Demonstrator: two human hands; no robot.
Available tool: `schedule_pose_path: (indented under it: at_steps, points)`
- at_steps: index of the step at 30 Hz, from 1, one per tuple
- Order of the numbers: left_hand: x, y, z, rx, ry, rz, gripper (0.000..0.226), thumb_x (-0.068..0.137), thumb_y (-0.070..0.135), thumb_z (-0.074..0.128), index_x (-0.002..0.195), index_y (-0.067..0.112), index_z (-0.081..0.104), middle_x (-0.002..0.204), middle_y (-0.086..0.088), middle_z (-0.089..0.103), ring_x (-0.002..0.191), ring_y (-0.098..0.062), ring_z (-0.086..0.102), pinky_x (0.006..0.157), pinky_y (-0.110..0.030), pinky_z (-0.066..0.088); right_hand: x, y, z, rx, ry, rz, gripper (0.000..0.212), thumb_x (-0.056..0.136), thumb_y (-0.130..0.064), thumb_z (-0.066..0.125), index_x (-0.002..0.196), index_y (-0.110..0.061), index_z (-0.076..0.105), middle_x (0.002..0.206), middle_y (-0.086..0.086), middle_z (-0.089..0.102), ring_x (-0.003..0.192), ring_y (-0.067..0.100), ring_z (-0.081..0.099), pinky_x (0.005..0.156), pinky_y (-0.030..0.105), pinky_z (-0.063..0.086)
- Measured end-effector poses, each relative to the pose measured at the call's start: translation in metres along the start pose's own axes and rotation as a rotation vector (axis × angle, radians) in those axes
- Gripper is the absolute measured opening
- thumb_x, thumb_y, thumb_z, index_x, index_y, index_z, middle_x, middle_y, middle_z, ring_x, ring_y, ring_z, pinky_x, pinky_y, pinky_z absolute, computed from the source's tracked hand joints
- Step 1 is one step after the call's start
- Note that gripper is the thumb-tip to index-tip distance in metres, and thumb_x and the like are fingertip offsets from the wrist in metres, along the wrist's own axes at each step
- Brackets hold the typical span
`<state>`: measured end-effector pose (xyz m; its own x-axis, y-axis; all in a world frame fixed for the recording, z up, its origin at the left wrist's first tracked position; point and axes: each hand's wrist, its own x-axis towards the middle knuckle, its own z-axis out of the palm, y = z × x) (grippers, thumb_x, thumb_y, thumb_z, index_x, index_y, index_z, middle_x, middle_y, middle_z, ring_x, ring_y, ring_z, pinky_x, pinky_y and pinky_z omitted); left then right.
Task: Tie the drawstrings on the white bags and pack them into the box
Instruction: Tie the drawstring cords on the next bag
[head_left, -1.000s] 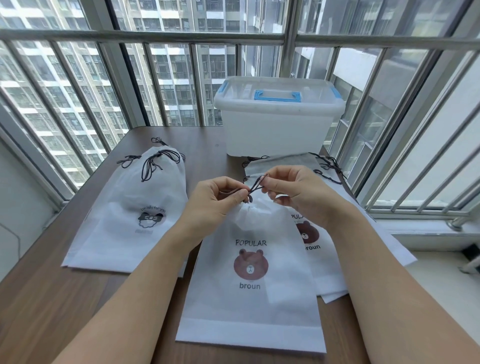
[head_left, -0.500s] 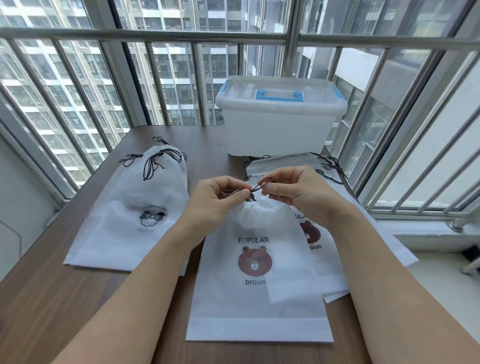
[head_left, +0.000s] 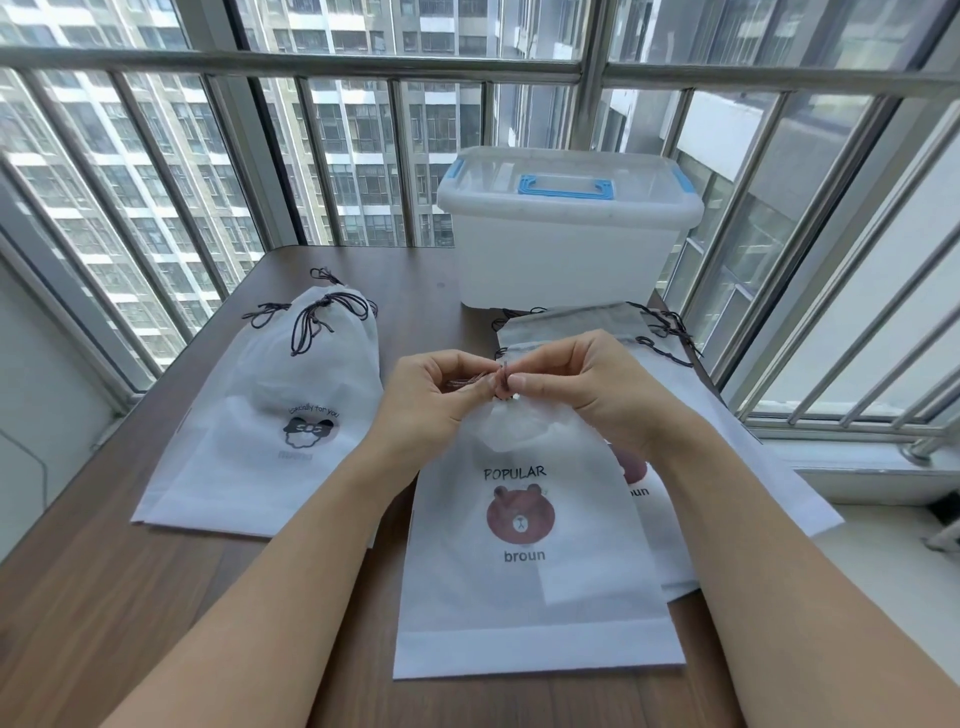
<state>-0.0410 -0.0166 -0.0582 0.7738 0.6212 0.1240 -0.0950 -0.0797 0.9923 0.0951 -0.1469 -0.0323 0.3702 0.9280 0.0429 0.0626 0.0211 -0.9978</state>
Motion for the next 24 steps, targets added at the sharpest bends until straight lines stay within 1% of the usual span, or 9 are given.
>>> schedule_pose_path:
  at_steps: [5, 8, 10, 13, 15, 18, 20, 22, 24]
  points:
    - [0.000, -0.001, -0.001, 0.009, 0.013, -0.023, 0.007, 0.085, 0.004, 0.074, 0.090, 0.008, 0.077, 0.084, -0.007, 0.077, 0.077, -0.011, 0.071, 0.072, -0.018, 0.053, 0.007, 0.005, 0.013, -0.150, 0.154, -0.069, 0.012, 0.077, 0.002, 0.082, 0.082, -0.009, 0.080, 0.082, 0.012, 0.078, 0.075, 0.017, 0.072, 0.075, 0.028, 0.055]
    - [0.000, -0.001, -0.001, 0.017, 0.017, -0.028, 0.008, 0.087, 0.003, 0.071, 0.093, 0.005, 0.077, 0.087, -0.010, 0.077, 0.078, -0.013, 0.071, 0.073, -0.019, 0.054, 0.008, 0.008, 0.016, -0.215, 0.230, -0.094, 0.011, 0.075, 0.001, 0.085, 0.075, -0.007, 0.078, 0.075, 0.011, 0.076, 0.068, 0.018, 0.070, 0.068, 0.032, 0.055]
    - [0.000, 0.000, -0.002, 0.004, 0.031, -0.028, 0.009, 0.088, 0.002, 0.070, 0.093, 0.005, 0.076, 0.087, -0.010, 0.077, 0.078, -0.012, 0.070, 0.074, -0.019, 0.054, 0.009, 0.009, 0.015, -0.222, 0.256, -0.103, 0.015, 0.073, -0.002, 0.087, 0.076, -0.006, 0.073, 0.073, 0.014, 0.074, 0.064, 0.018, 0.066, 0.063, 0.033, 0.052]
    - [0.001, 0.001, -0.003, -0.015, 0.029, -0.028, 0.010, 0.089, 0.002, 0.069, 0.092, 0.007, 0.076, 0.085, -0.006, 0.076, 0.078, -0.011, 0.069, 0.077, -0.019, 0.055, 0.011, 0.011, 0.011, -0.151, 0.266, -0.072, 0.028, 0.070, -0.003, 0.089, 0.088, -0.009, 0.068, 0.071, 0.010, 0.068, 0.062, 0.015, 0.060, 0.060, 0.024, 0.049]
    - [0.001, 0.000, -0.003, -0.018, 0.022, -0.030, 0.010, 0.089, 0.002, 0.069, 0.092, 0.008, 0.076, 0.084, -0.004, 0.077, 0.078, -0.011, 0.069, 0.079, -0.020, 0.056, 0.011, 0.012, 0.010, -0.098, 0.261, -0.046, 0.032, 0.071, -0.003, 0.089, 0.093, -0.011, 0.067, 0.072, 0.008, 0.067, 0.063, 0.015, 0.061, 0.063, 0.021, 0.051]
    - [0.000, 0.001, -0.004, -0.043, 0.019, -0.025, 0.010, 0.089, 0.003, 0.069, 0.091, 0.009, 0.076, 0.085, -0.004, 0.077, 0.079, -0.011, 0.070, 0.078, -0.020, 0.055, 0.013, 0.015, 0.009, -0.104, 0.226, -0.029, 0.031, 0.073, -0.007, 0.088, 0.100, -0.009, 0.072, 0.075, 0.009, 0.069, 0.070, 0.015, 0.065, 0.075, 0.029, 0.054]
    - [0.000, 0.002, -0.004, -0.061, 0.018, -0.016, 0.009, 0.088, 0.002, 0.069, 0.093, 0.007, 0.076, 0.087, -0.006, 0.077, 0.080, -0.013, 0.070, 0.077, -0.020, 0.055, 0.013, 0.015, 0.008, -0.115, 0.196, -0.024, 0.024, 0.076, -0.007, 0.086, 0.096, -0.004, 0.075, 0.084, 0.015, 0.075, 0.078, 0.020, 0.069, 0.085, 0.041, 0.056]
    - [0.000, 0.002, -0.004, -0.073, 0.021, -0.018, 0.009, 0.088, 0.003, 0.070, 0.094, 0.006, 0.076, 0.088, -0.008, 0.077, 0.081, -0.014, 0.070, 0.077, -0.021, 0.055, 0.012, 0.014, 0.008, -0.122, 0.168, -0.021, 0.017, 0.078, -0.007, 0.085, 0.092, -0.002, 0.076, 0.092, 0.018, 0.077, 0.085, 0.024, 0.071, 0.094, 0.047, 0.055]
    - [-0.001, 0.001, -0.003, -0.068, 0.027, -0.019, 0.009, 0.087, 0.003, 0.071, 0.093, 0.007, 0.076, 0.089, -0.010, 0.077, 0.082, -0.016, 0.070, 0.082, -0.024, 0.056, 0.012, 0.012, 0.008, -0.152, 0.164, -0.027, 0.011, 0.077, -0.008, 0.085, 0.084, -0.006, 0.077, 0.091, 0.017, 0.077, 0.083, 0.024, 0.070, 0.090, 0.046, 0.056]
